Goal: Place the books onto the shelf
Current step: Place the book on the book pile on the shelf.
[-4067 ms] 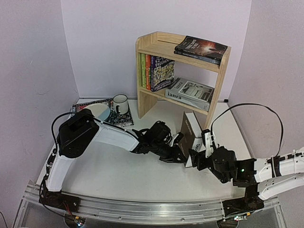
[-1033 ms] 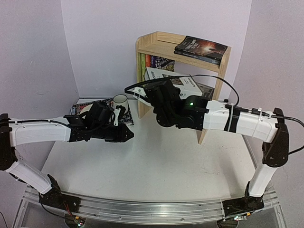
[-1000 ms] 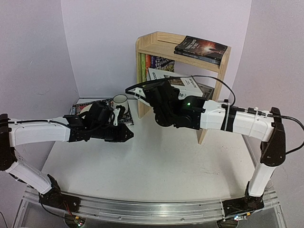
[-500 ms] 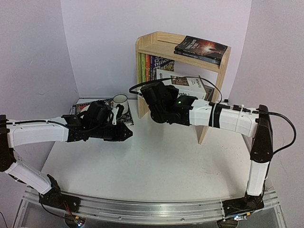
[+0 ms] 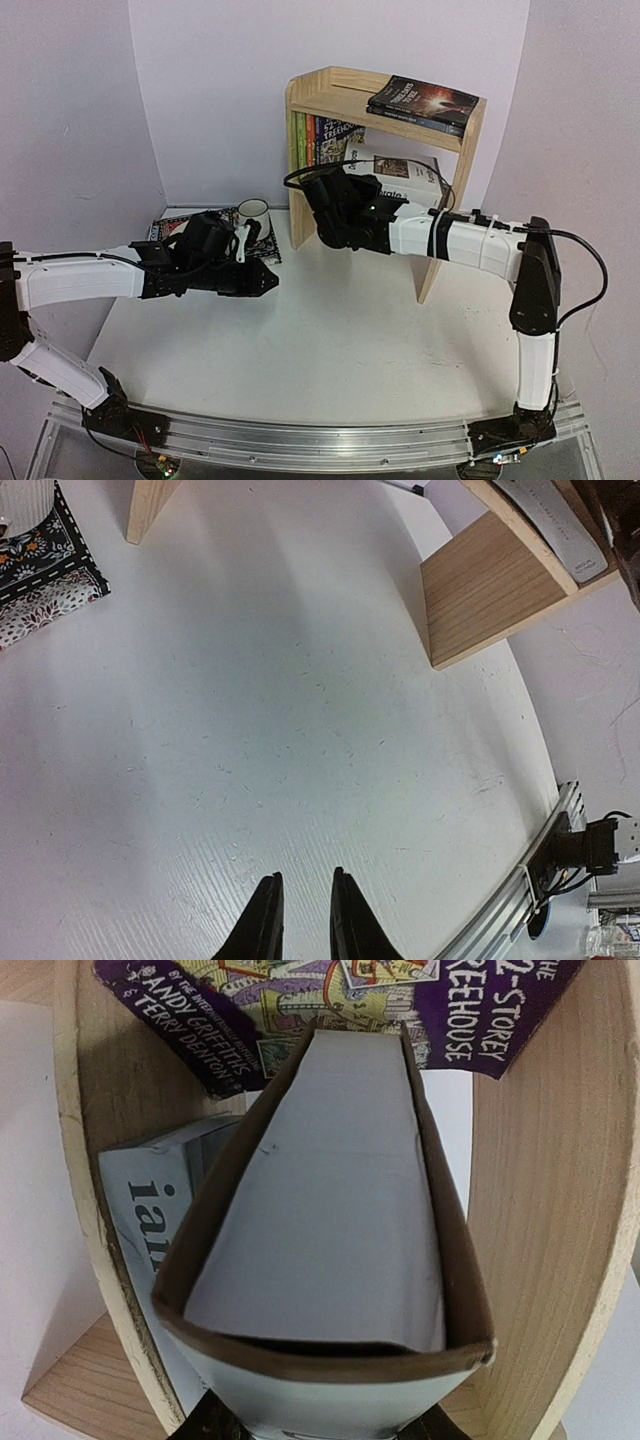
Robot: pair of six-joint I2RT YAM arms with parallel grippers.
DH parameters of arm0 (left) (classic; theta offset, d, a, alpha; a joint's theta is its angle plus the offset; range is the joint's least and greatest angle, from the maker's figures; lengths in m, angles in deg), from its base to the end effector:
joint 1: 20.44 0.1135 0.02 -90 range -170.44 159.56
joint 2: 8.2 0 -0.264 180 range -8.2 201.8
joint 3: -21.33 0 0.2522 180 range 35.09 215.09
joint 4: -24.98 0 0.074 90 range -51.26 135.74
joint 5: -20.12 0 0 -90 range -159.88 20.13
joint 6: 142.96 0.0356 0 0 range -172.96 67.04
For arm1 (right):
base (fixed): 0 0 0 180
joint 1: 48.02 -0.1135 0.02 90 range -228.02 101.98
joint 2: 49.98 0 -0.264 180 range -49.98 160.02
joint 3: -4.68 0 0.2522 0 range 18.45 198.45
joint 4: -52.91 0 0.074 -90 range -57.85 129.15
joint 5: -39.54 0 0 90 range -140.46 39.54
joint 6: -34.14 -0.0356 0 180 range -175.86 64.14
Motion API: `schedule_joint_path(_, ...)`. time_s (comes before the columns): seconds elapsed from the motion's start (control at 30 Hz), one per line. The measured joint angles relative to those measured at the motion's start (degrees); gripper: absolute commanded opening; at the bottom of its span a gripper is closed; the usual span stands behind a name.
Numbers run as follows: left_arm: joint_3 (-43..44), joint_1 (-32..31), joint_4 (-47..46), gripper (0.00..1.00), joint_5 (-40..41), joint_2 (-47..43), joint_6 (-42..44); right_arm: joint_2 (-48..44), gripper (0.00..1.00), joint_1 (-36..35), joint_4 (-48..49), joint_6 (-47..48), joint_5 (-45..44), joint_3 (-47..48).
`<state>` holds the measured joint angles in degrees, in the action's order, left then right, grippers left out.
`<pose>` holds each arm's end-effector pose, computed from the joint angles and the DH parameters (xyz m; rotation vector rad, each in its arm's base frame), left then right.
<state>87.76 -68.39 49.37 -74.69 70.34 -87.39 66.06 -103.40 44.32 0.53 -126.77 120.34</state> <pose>0.2001 -0.2264 0.2542 0.3263 2.3300 -0.8551 0.2952 0.3667 0.3362 -0.6507 1.6097 -1.1434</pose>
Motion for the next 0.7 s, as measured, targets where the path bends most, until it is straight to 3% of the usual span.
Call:
schedule_joint_path(0.13, -0.03, 0.0, 0.0, 0.19, 0.02, 0.0, 0.06, 1.1, 0.27, 0.64, 0.04, 1.03, -1.15, 0.49)
schedule_joint_path(0.23, -0.66, 0.0, -0.02, 0.19, 0.04, -0.12, 0.06, 2.09, 0.35, 0.95, 0.1, 1.81, -1.63, 1.19)
schedule_joint_path(0.33, -1.34, 0.0, 0.07, 0.19, 0.04, -0.14, 0.06, 2.49, 0.47, 1.04, 0.11, 2.29, -1.8, 1.24)
schedule_joint_path(0.43, -1.79, 0.0, 0.35, 0.19, 0.04, -0.15, 0.06, 2.59, 0.7, 1.04, 0.13, 2.89, -2.0, 1.24)
schedule_joint_path(0.53, -1.88, 0.0, 0.39, 0.19, 0.14, -0.21, 0.04, 2.59, 0.74, 1.04, 0.31, 2.9, -1.96, 1.26)
schedule_joint_path(0.67, -1.88, 0.04, 0.37, 0.19, 0.44, -0.59, 0.04, 2.59, 0.97, 1.04, 0.37, 2.41, -1.88, 1.22)
schedule_joint_path(0.7, -1.88, 0.06, 0.37, 0.19, 0.46, -0.67, 0.04, 2.59, 0.98, 1.04, 0.41, 2.28, -1.85, 1.2)
